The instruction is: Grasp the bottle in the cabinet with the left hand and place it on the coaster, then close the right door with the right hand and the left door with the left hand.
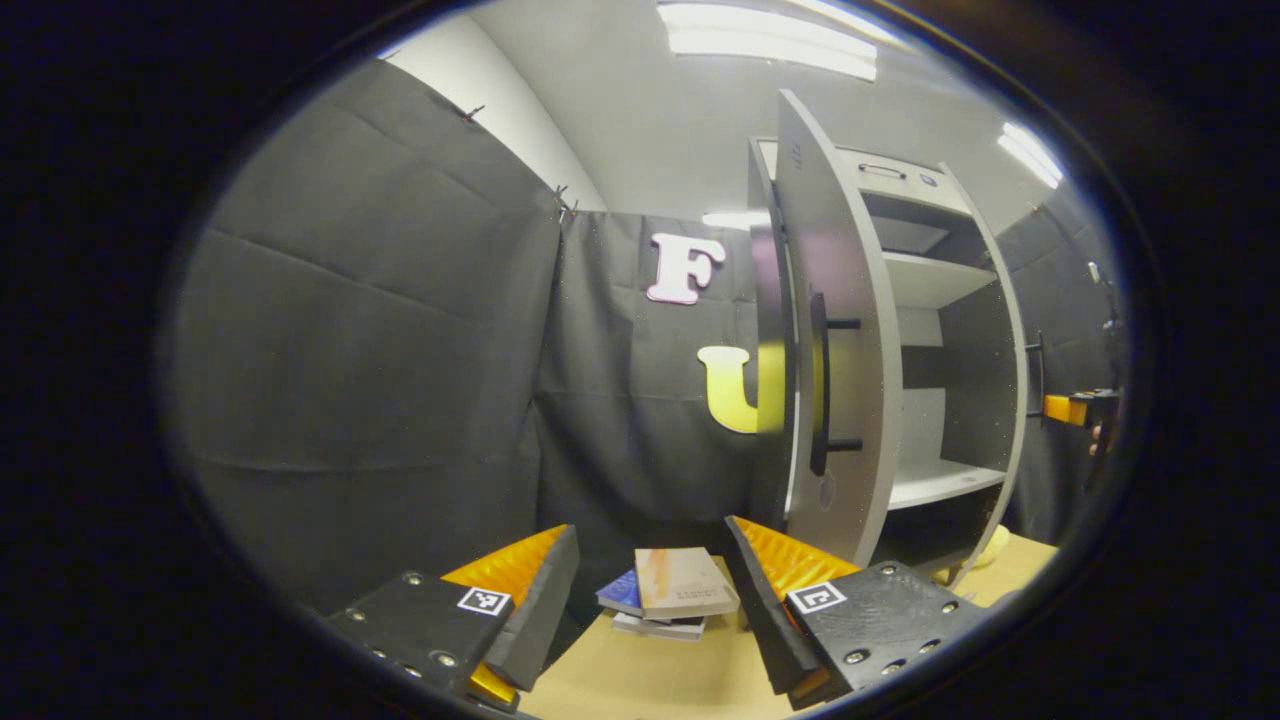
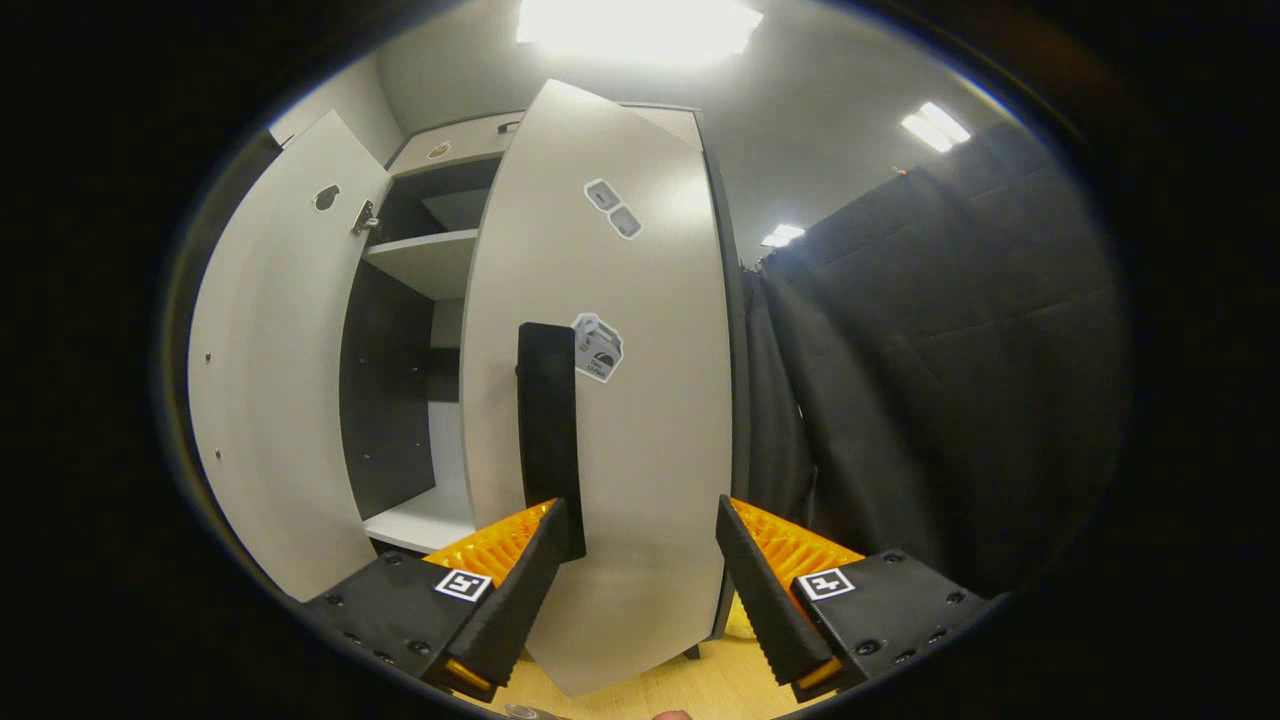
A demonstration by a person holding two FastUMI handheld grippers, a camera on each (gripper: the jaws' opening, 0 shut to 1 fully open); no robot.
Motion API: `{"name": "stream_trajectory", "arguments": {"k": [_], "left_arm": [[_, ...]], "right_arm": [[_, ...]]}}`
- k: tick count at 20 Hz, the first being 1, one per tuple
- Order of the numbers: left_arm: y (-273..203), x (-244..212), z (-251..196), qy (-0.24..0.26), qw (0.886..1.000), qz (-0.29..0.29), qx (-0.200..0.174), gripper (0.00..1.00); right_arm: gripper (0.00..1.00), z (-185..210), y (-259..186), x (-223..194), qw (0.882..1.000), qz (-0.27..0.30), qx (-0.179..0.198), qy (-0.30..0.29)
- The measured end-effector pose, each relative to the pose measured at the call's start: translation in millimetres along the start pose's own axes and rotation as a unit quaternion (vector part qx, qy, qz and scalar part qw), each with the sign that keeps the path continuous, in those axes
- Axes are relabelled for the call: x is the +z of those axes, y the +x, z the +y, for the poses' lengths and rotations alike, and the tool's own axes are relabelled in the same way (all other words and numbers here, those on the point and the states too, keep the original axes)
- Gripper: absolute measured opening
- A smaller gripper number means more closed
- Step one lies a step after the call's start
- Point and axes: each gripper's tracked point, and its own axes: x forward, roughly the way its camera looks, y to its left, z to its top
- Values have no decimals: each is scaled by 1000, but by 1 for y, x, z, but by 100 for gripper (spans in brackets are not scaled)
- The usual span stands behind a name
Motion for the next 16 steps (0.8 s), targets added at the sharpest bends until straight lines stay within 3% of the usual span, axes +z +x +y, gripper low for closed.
{"name": "stream_trajectory", "arguments": {"k": [4, 10, 16], "left_arm": [[3, 14, -5, 1, 1000, -13, -15, 85], [41, 47, -45, 2, 999, -28, -23, 84], [39, 46, -80, 26, 999, -38, -20, 91]], "right_arm": [[95, -12, -11, 3, 1000, -6, 10, 5], [92, -66, -42, -9, 1000, 4, -11, -21], [95, -118, -72, -26, 999, 20, -29, -34]]}}
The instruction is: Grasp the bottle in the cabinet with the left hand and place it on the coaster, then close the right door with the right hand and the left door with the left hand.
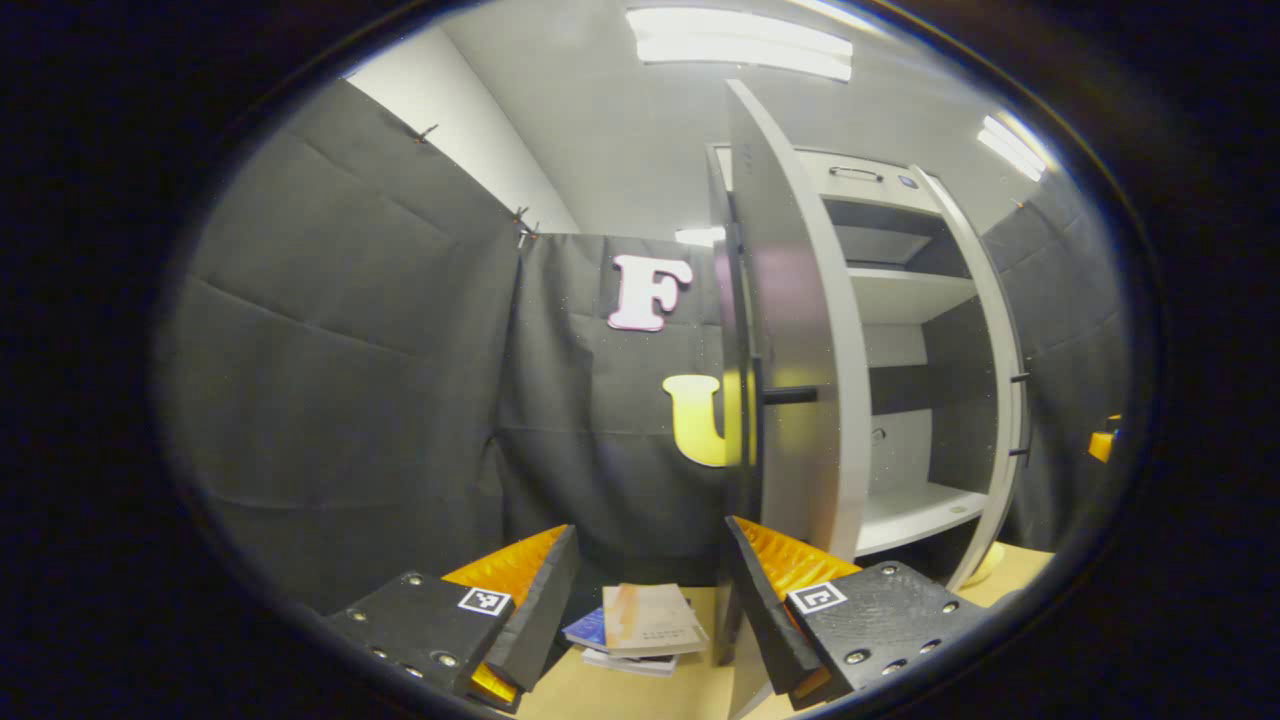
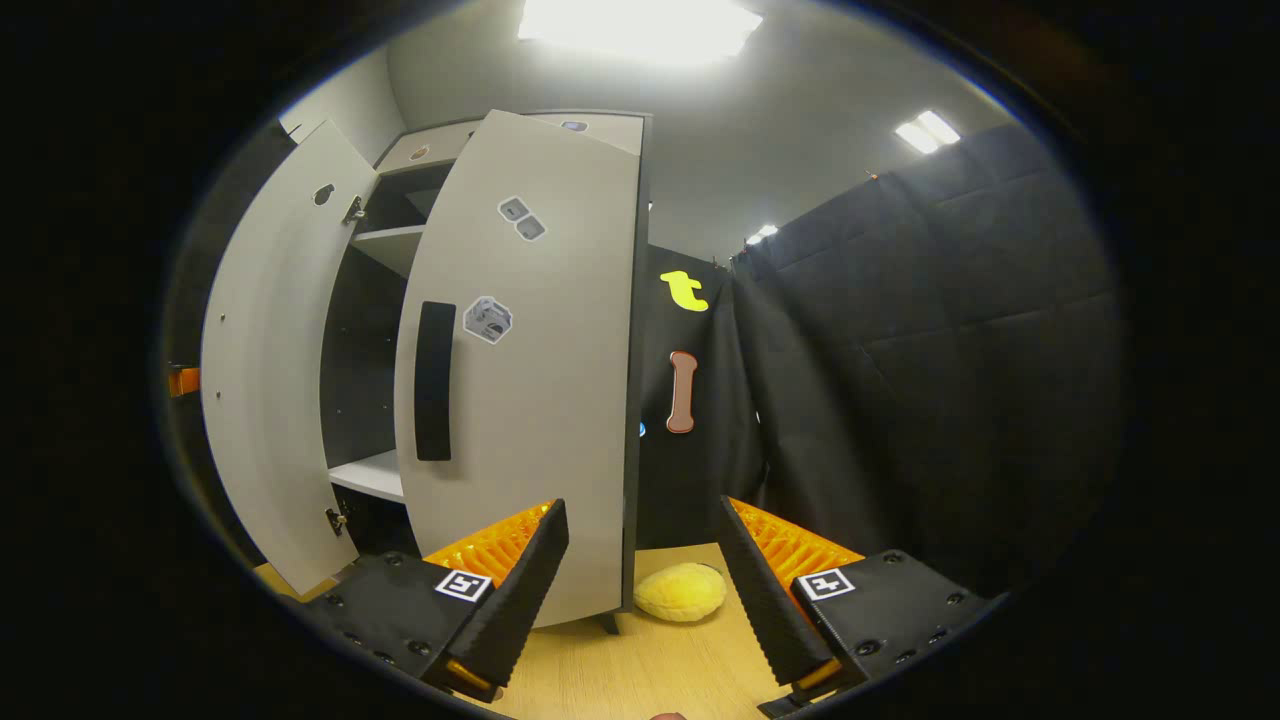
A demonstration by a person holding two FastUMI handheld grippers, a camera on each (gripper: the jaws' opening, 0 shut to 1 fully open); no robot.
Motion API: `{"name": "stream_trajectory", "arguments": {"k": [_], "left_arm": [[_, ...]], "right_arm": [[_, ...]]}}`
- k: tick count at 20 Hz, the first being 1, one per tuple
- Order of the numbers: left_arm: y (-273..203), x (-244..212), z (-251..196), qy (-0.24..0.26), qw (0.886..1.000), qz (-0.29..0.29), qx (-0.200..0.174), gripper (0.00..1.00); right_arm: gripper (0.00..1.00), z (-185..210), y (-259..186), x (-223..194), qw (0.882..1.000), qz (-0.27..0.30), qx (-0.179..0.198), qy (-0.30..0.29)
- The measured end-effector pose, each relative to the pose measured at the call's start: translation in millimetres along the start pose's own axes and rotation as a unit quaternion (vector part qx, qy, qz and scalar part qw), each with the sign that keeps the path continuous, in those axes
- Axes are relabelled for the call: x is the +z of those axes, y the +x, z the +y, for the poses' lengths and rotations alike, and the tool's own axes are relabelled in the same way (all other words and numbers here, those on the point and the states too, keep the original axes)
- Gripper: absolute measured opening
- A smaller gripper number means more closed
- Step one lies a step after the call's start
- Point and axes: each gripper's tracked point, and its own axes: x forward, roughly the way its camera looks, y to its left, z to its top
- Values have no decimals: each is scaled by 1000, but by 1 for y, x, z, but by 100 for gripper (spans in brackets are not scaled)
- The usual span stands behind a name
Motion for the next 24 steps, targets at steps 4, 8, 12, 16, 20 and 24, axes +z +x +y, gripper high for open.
{"name": "stream_trajectory", "arguments": {"k": [4, 8, 12, 16, 20, 24], "left_arm": [[-2, 2, -5, 23, 1000, 0, 9, 91], [-4, 5, -18, 27, 1000, -2, 12, 84], [-11, 8, -55, 19, 1000, -5, 5, 84], [-14, 9, -92, 19, 1000, -8, -9, 84], [-10, 11, -122, 3, 1000, -16, -11, 91], [0, 15, -157, -9, 999, -21, -30, 91]], "right_arm": [[95, -21, -9, -13, 1000, 12, 1, -1], [95, -40, -13, -16, 1000, 12, 4, 12], [92, -58, -16, -21, 1000, 14, 3, 28], [95, -74, -22, -29, 999, 21, 3, 35], [95, -91, -33, -33, 999, 24, 1, 29], [95, -112, -39, -33, 999, 25, -7, 30]]}}
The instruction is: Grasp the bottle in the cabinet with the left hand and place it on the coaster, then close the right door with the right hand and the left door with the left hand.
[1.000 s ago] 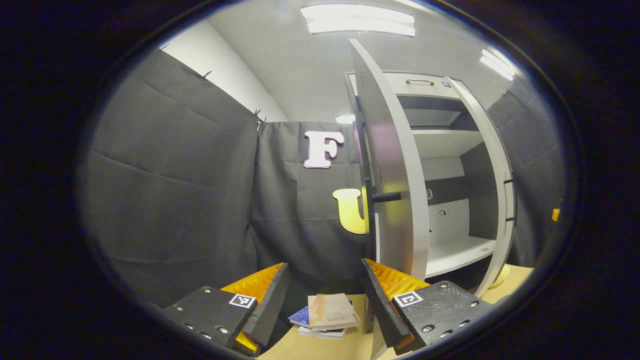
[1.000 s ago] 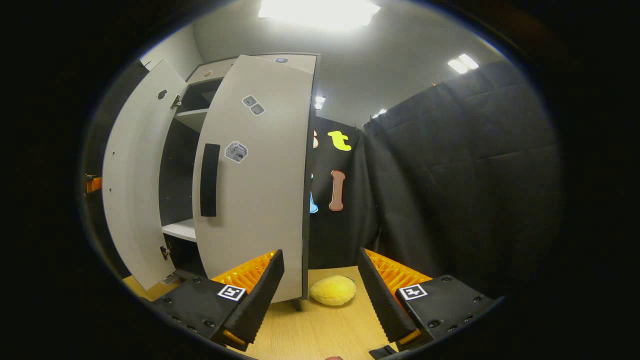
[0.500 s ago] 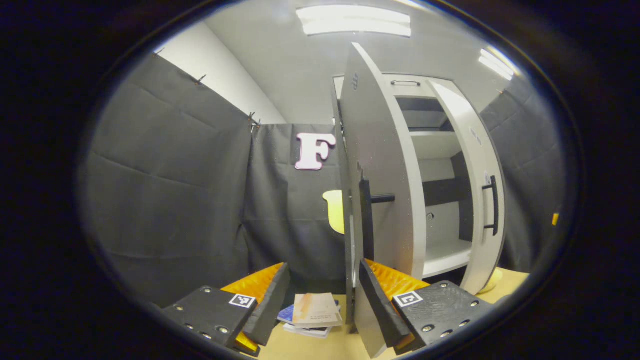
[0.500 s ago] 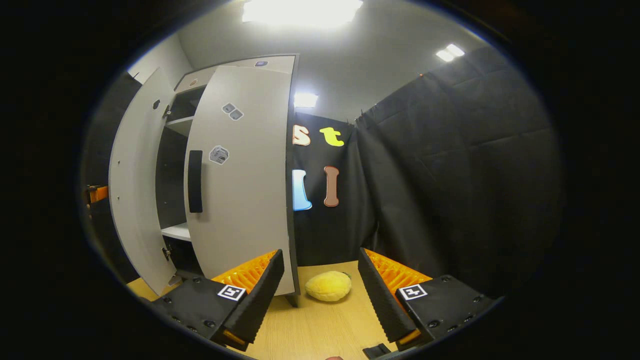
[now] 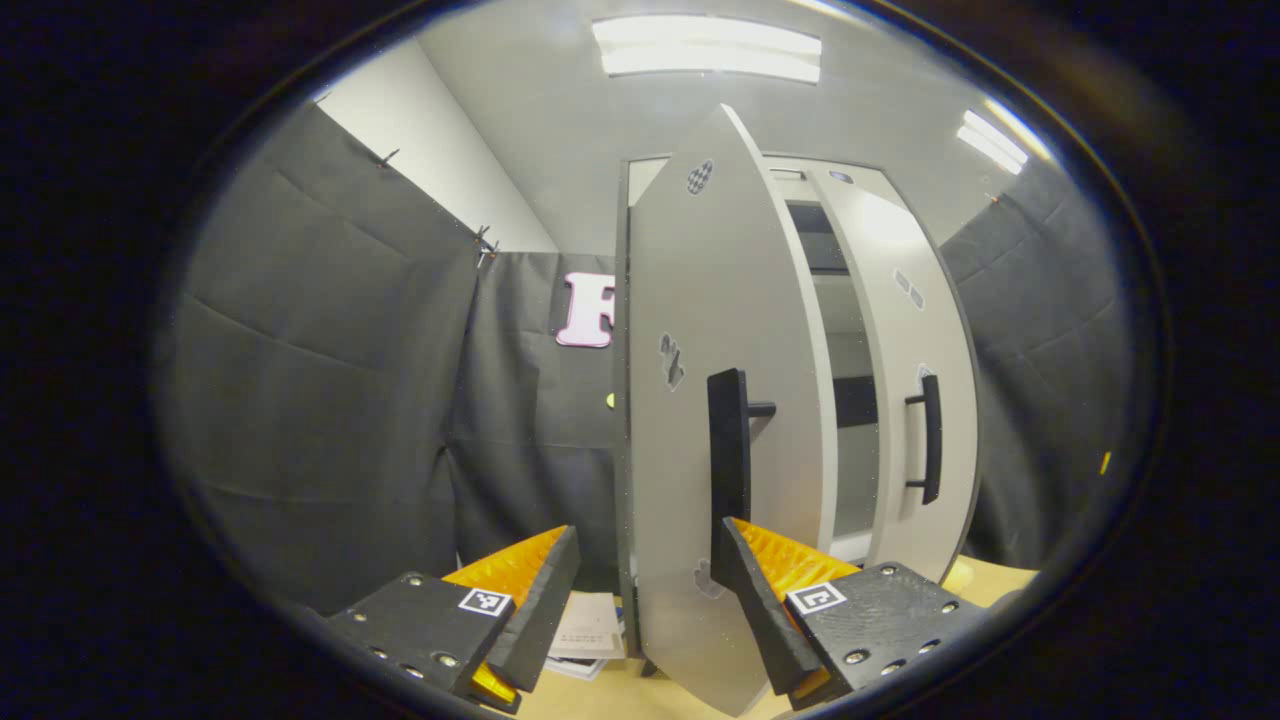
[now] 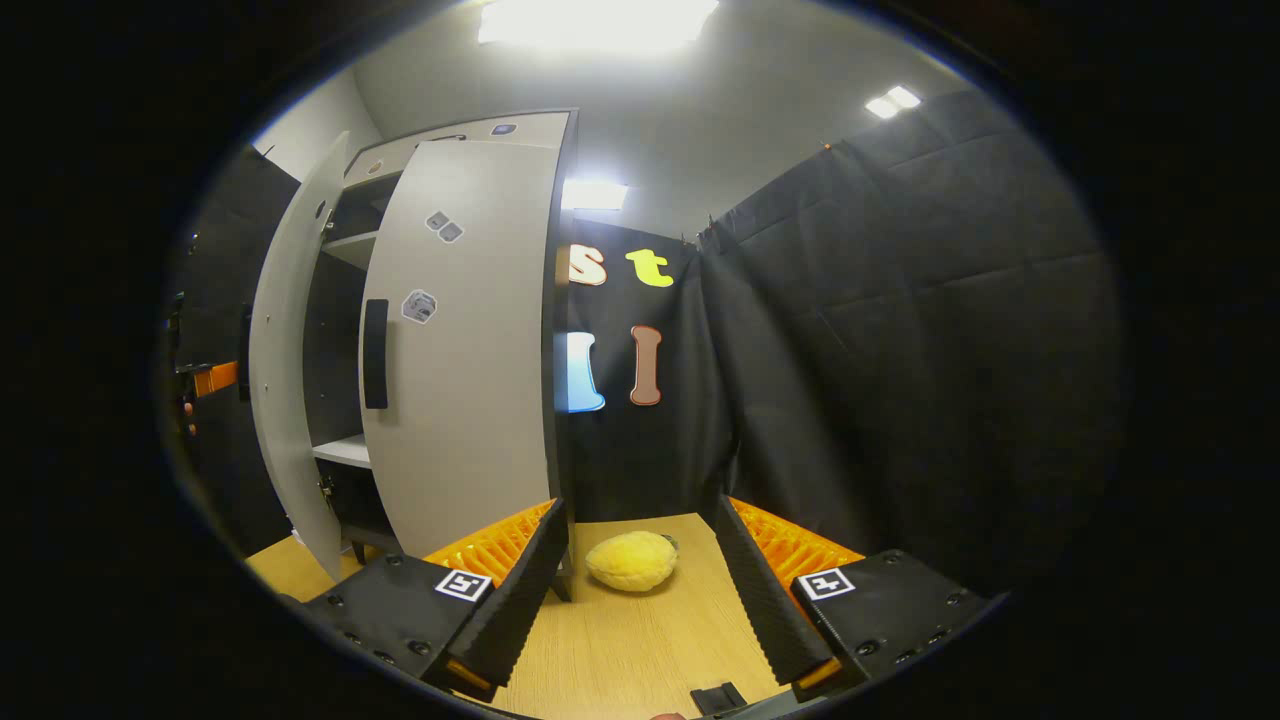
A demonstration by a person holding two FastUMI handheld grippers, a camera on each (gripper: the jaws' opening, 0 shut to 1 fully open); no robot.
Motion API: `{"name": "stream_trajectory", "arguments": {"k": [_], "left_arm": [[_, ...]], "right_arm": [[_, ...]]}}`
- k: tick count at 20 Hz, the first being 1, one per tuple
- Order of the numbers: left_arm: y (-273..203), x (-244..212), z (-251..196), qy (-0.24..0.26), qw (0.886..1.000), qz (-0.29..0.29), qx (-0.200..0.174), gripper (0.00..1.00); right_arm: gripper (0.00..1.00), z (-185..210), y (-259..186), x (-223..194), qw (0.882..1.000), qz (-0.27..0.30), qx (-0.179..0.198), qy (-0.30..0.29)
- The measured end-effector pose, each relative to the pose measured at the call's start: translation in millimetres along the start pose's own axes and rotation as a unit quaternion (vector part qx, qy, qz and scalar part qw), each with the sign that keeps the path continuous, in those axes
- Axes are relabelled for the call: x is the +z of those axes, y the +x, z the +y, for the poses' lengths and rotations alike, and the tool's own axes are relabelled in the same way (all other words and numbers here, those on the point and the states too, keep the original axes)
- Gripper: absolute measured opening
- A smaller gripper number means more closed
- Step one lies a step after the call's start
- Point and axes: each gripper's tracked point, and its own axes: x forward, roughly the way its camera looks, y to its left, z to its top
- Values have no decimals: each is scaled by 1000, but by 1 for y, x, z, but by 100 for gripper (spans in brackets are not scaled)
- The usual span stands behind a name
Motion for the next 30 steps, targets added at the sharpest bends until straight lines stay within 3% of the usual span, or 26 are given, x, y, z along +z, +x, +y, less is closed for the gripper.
{"name": "stream_trajectory", "arguments": {"k": [2, 3, 7, 12, 13, 23, 26, 30], "left_arm": [[7, 0, -21, -8, 1000, -1, -16, 91], [12, -2, -31, -11, 1000, -1, -23, 84], [34, -17, -57, -20, 999, 16, -37, 84], [33, -43, -56, -25, 998, 51, -26, 84], [27, -46, -52, -28, 998, 56, -24, 92], [-90, -31, -13, 21, 998, 59, 12, 91], [-118, -18, 1, 41, 998, 53, 14, 91], [-152, -2, 18, 38, 998, 46, 5, 92]], "right_arm": [[95, -4, -5, -2, 1000, 3, -4, 2], [95, -7, -7, -5, 1000, 6, -6, 3], [95, -13, -16, -11, 1000, 10, -9, 6], [95, -2, -24, -8, 999, 8, 15, 27], [95, 3, -22, -7, 999, 5, 24, 27], [95, 78, -23, 8, 989, -2, 142, 37], [92, 97, -38, 18, 987, -12, 157, 32], [95, 110, -64, 36, 987, -35, 155, 17]]}}
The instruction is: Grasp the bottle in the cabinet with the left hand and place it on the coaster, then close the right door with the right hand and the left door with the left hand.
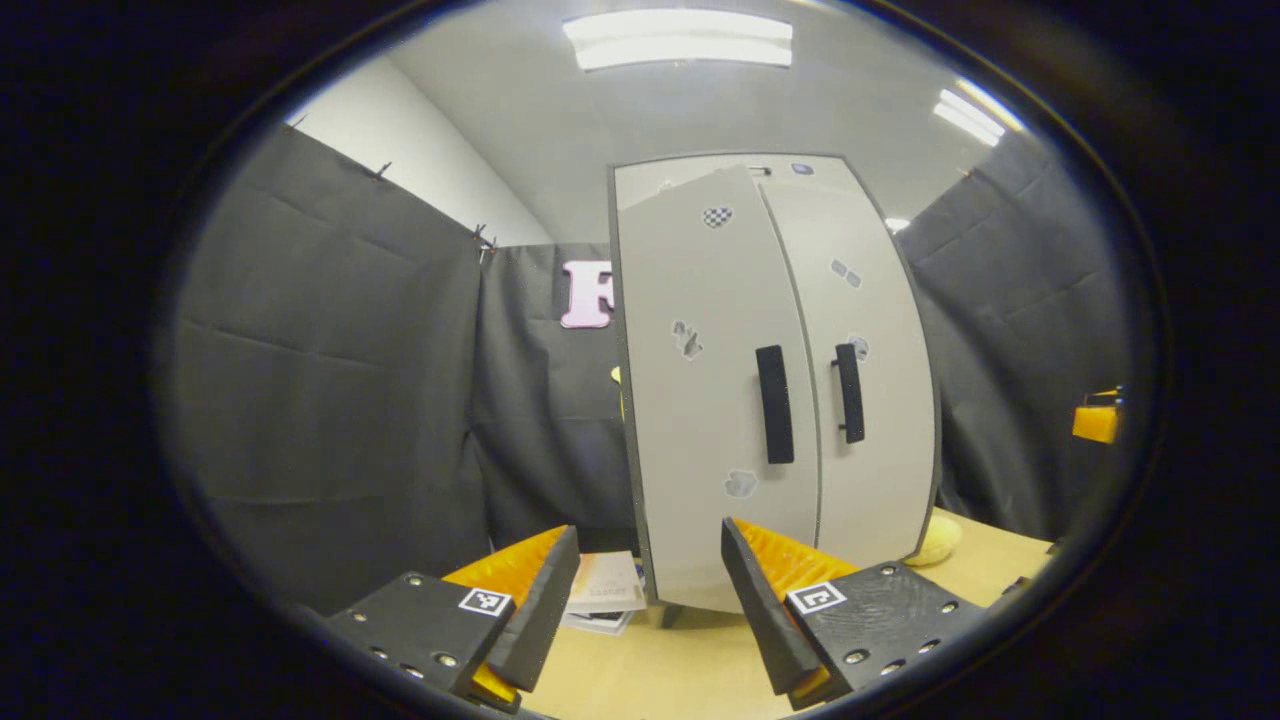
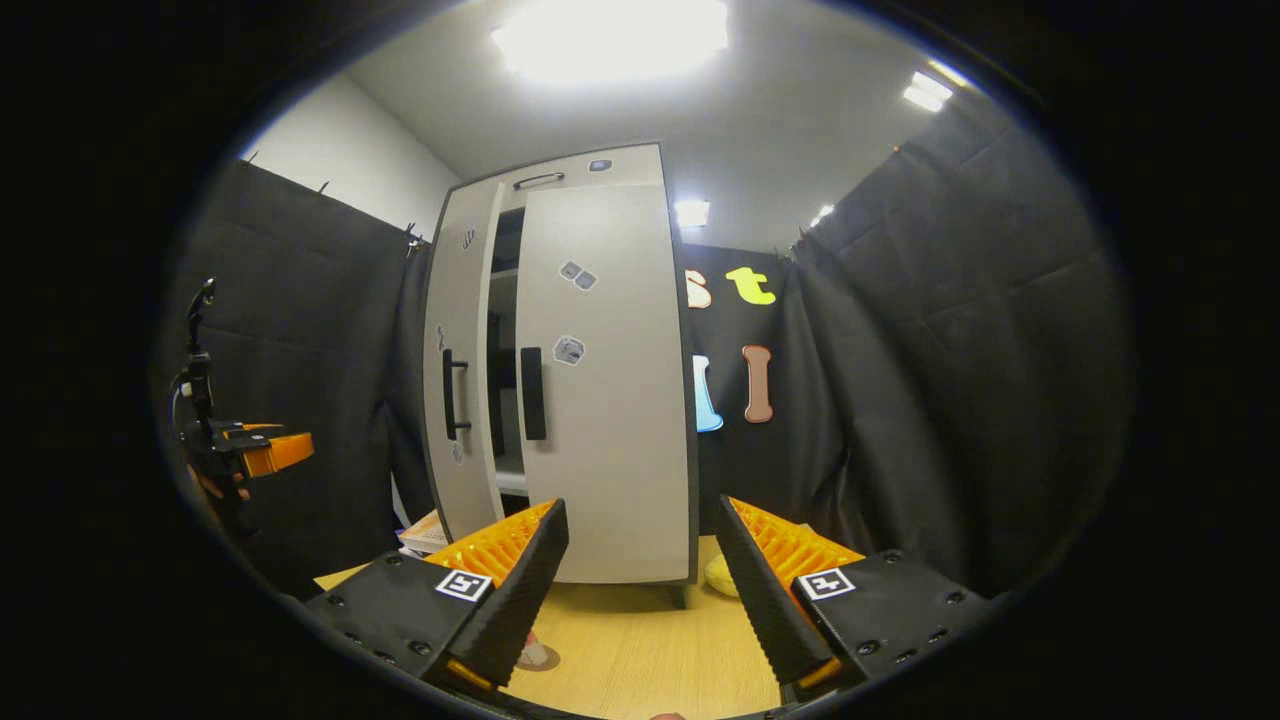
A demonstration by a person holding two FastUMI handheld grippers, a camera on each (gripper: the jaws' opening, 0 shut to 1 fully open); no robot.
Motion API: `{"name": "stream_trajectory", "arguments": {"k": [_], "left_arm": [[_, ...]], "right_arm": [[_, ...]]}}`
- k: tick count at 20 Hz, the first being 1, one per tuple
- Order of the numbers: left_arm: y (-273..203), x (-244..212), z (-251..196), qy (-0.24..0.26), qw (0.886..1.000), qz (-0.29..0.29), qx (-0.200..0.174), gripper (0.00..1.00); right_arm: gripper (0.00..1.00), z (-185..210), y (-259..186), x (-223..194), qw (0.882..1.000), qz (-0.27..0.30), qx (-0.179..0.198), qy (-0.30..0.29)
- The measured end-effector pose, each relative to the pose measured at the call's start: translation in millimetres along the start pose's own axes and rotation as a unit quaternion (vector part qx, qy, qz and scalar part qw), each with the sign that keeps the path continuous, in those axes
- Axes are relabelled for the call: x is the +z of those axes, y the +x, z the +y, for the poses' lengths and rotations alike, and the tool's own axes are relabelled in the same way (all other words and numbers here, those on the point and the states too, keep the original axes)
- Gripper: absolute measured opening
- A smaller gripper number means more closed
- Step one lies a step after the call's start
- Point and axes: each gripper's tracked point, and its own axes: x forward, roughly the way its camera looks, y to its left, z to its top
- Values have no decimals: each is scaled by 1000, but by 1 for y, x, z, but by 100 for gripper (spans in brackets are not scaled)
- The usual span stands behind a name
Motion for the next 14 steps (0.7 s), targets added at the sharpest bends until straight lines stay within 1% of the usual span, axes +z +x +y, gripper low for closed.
{"name": "stream_trajectory", "arguments": {"k": [5, 6, 7, 8, 9, 10, 11, 13, 14], "left_arm": [[-40, 9, 31, 3, 1000, -7, 0, 92], [-44, 10, 35, 4, 1000, -8, -1, 91], [-48, 10, 38, 4, 1000, -8, -1, 84], [-52, 10, 42, 2, 1000, -7, 0, 84], [-58, 9, 48, 2, 1000, -6, 3, 84], [-62, 9, 53, 3, 1000, -6, 7, 91], [-68, 8, 58, 5, 1000, -7, 9, 91], [-75, 9, 62, 6, 1000, -9, 9, 91], [-78, 9, 62, 6, 1000, -10, 8, 91]], "right_arm": [[95, 22, -29, 25, 1000, -26, -14, -8], [92, 26, -35, 27, 999, -27, -16, -12], [95, 27, -40, 27, 999, -29, -20, -16], [92, 29, -46, 28, 999, -29, -23, -19], [95, 31, -51, 27, 999, -29, -24, -20], [95, 33, -56, 26, 999, -29, -24, -20], [92, 36, -61, 24, 999, -30, -24, -20], [92, 39, -69, 23, 999, -32, -26, -23], [95, 40, -73, 21, 999, -32, -27, -27]]}}
